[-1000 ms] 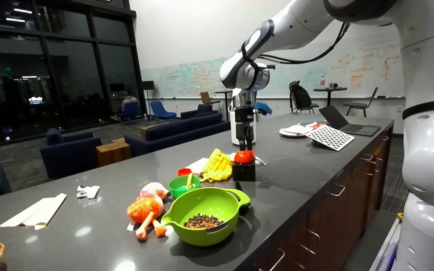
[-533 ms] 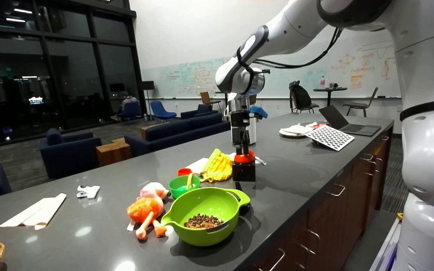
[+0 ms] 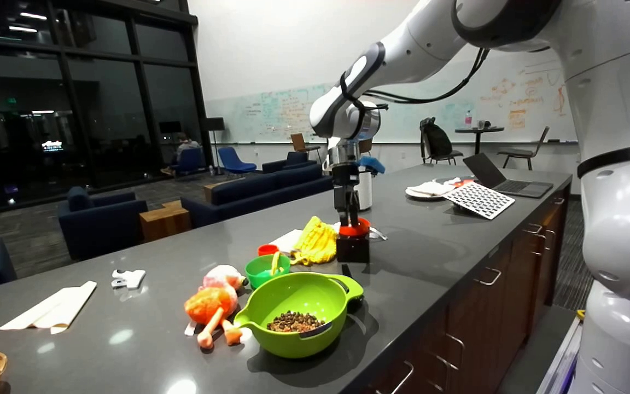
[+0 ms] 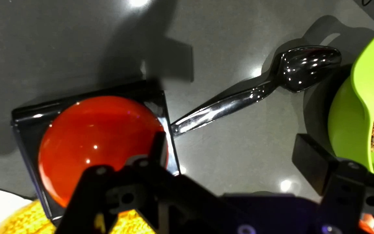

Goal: Press the red button.

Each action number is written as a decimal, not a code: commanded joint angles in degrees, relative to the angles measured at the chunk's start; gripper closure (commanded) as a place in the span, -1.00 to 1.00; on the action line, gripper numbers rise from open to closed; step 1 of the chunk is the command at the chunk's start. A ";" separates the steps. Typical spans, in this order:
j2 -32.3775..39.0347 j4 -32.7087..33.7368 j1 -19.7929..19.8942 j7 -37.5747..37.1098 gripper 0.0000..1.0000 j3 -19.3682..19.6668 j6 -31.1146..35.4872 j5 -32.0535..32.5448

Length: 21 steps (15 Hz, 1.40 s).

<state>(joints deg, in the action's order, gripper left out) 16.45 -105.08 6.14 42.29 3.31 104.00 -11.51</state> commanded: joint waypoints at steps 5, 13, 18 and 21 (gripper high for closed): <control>0.93 3.63 1.59 0.91 -1.00 -1.22 -2.47 0.04; 1.24 7.67 1.68 0.95 -1.00 -1.16 -2.20 1.67; 1.64 7.98 3.61 1.18 -1.00 -0.62 -2.64 1.11; 2.51 8.16 4.56 0.53 -1.00 -0.67 -3.43 0.36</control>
<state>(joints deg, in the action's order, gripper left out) 17.87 -98.33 9.66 42.61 2.79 102.43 -10.38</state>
